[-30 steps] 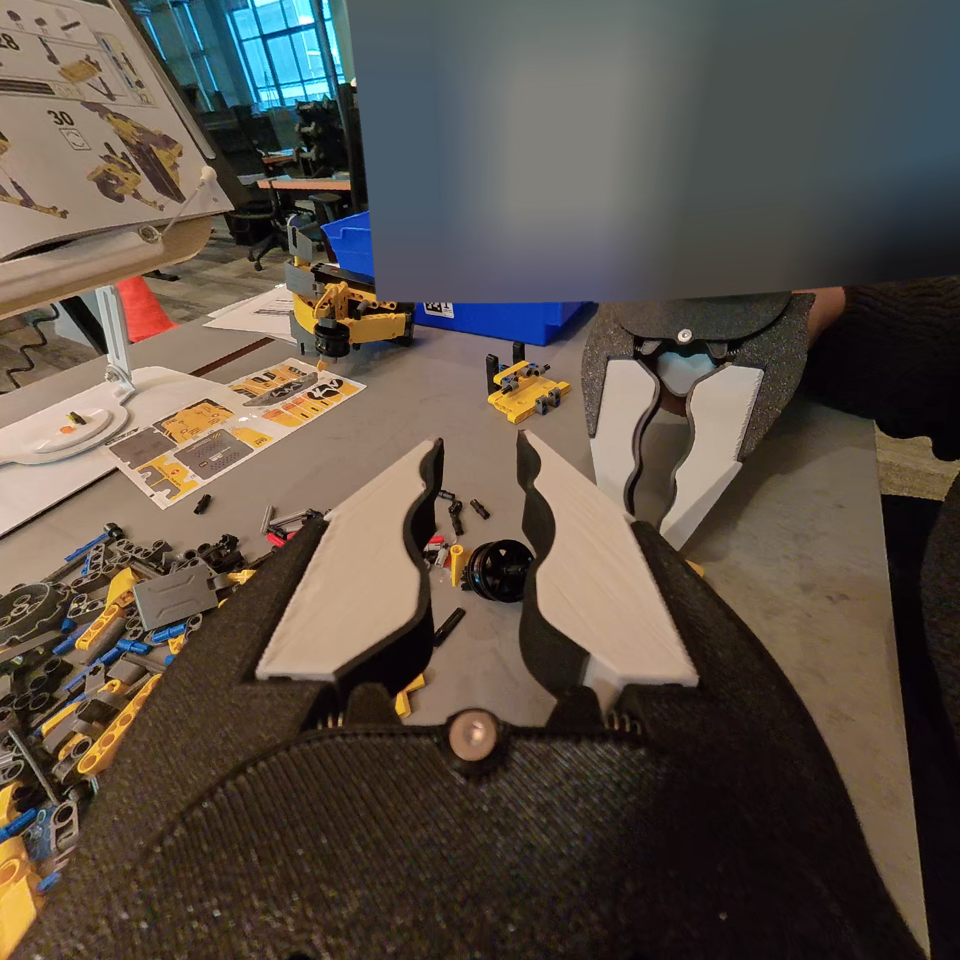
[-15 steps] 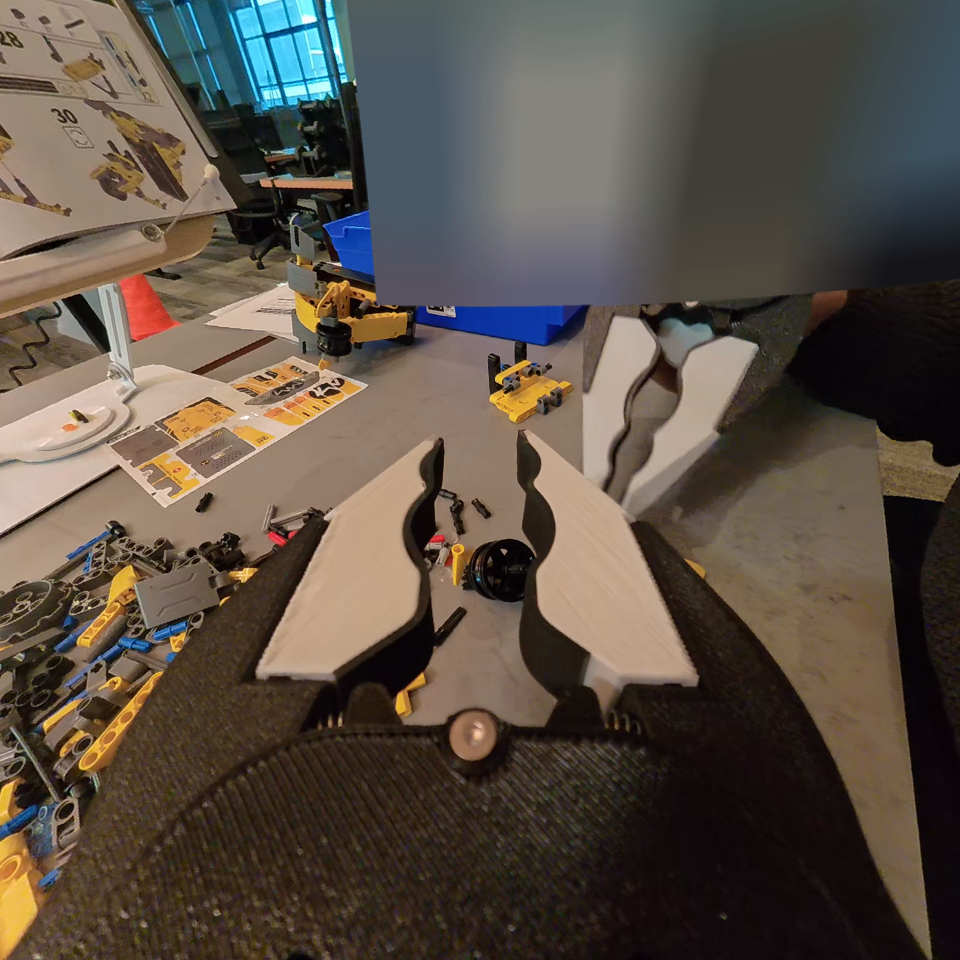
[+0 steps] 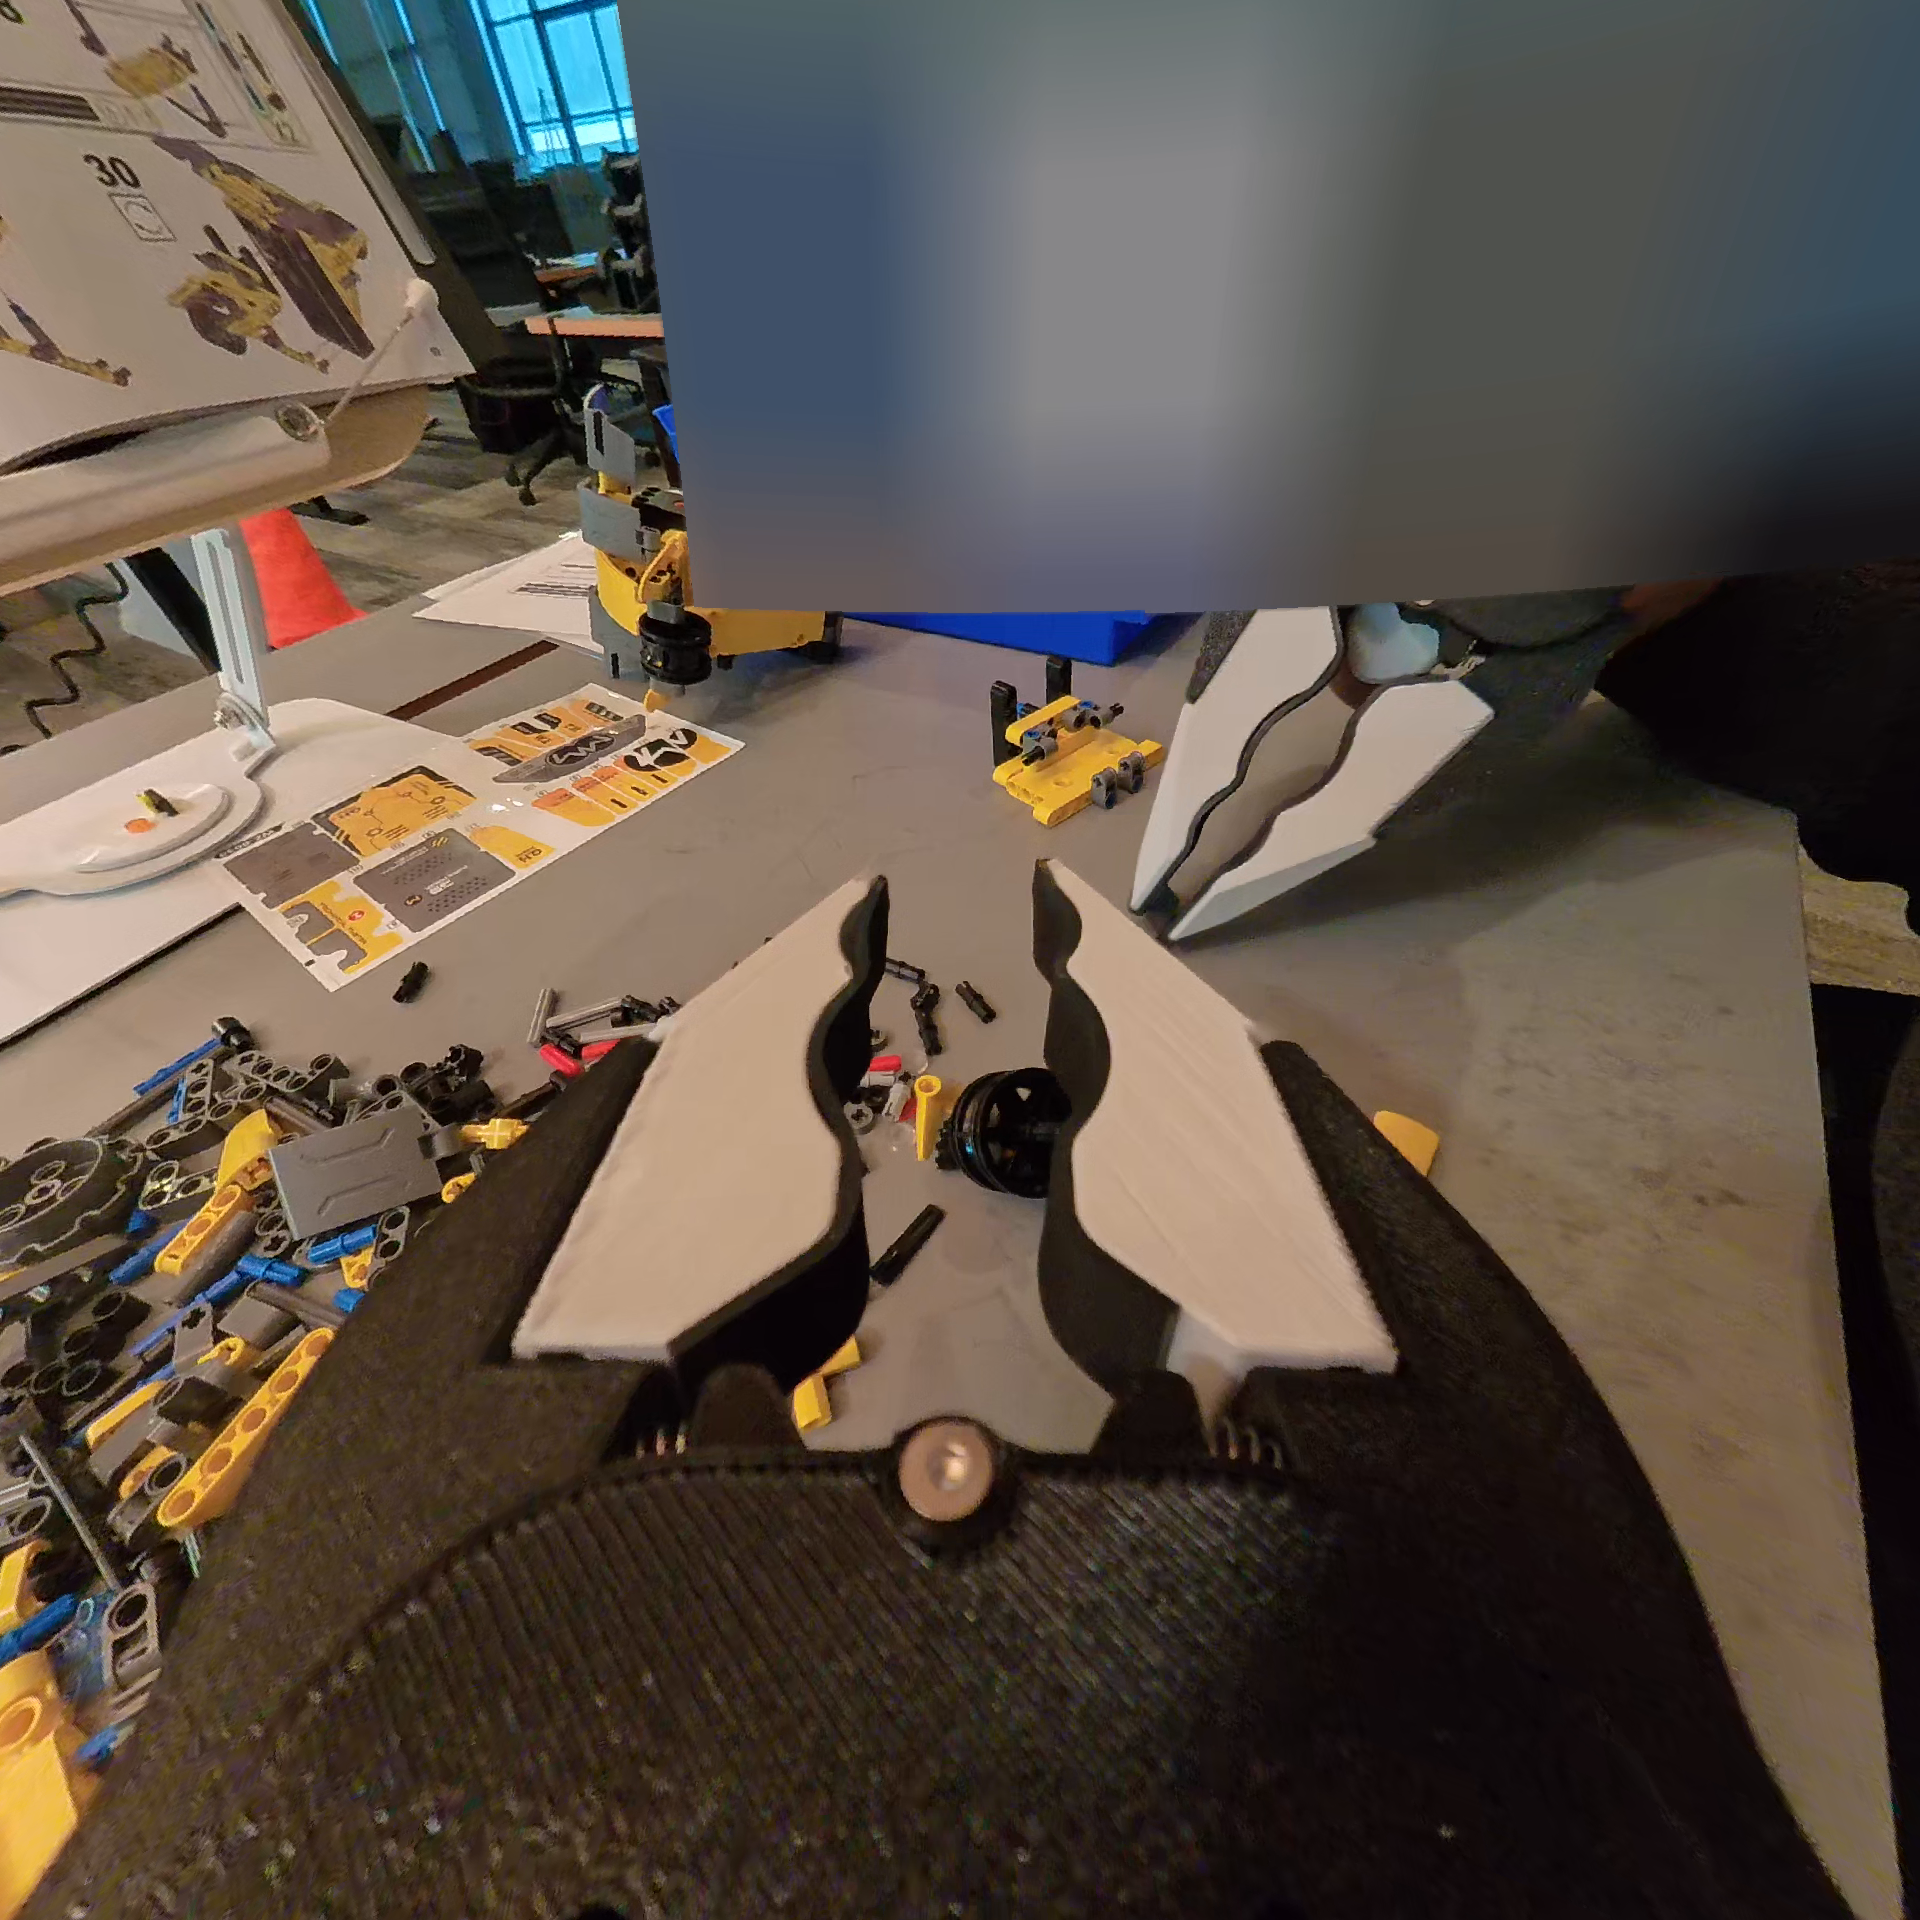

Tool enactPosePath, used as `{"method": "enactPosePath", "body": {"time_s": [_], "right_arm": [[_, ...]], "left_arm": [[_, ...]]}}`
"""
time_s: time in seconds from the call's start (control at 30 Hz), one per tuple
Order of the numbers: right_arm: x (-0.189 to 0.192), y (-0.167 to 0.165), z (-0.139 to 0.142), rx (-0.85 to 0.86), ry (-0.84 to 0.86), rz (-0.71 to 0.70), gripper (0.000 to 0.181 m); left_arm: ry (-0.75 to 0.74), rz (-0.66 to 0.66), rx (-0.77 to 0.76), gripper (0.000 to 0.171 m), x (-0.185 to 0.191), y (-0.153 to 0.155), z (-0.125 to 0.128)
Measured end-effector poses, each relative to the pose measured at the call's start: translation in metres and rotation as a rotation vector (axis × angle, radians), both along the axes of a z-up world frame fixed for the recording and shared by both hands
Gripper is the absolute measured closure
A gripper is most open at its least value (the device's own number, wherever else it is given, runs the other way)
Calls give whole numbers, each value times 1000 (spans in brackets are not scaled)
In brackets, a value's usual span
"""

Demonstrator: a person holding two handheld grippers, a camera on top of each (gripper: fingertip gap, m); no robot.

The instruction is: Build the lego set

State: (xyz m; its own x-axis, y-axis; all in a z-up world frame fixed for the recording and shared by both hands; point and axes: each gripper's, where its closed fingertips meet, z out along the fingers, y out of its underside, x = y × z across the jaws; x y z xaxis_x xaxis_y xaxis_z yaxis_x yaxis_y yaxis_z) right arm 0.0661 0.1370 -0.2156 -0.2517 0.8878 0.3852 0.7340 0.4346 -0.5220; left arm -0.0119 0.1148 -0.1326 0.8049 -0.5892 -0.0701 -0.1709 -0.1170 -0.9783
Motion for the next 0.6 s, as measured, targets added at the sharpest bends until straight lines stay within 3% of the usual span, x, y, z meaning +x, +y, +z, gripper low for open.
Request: {"method": "enactPosePath", "body": {"time_s": [0.13, 0.37, 0.6], "right_arm": [[3, -3, -3, -63, -20, -6, 160], [-6, -15, 19, -227, 108, 12, 160], [-23, 4, 32, -417, 249, -134, 179]], "left_arm": [[-4, -1, -5, 147, 0, 1, -1], [-10, 2, 5, 147, -1, 0, 2], [-56, 32, 3, 148, -9, -1, 8]]}}
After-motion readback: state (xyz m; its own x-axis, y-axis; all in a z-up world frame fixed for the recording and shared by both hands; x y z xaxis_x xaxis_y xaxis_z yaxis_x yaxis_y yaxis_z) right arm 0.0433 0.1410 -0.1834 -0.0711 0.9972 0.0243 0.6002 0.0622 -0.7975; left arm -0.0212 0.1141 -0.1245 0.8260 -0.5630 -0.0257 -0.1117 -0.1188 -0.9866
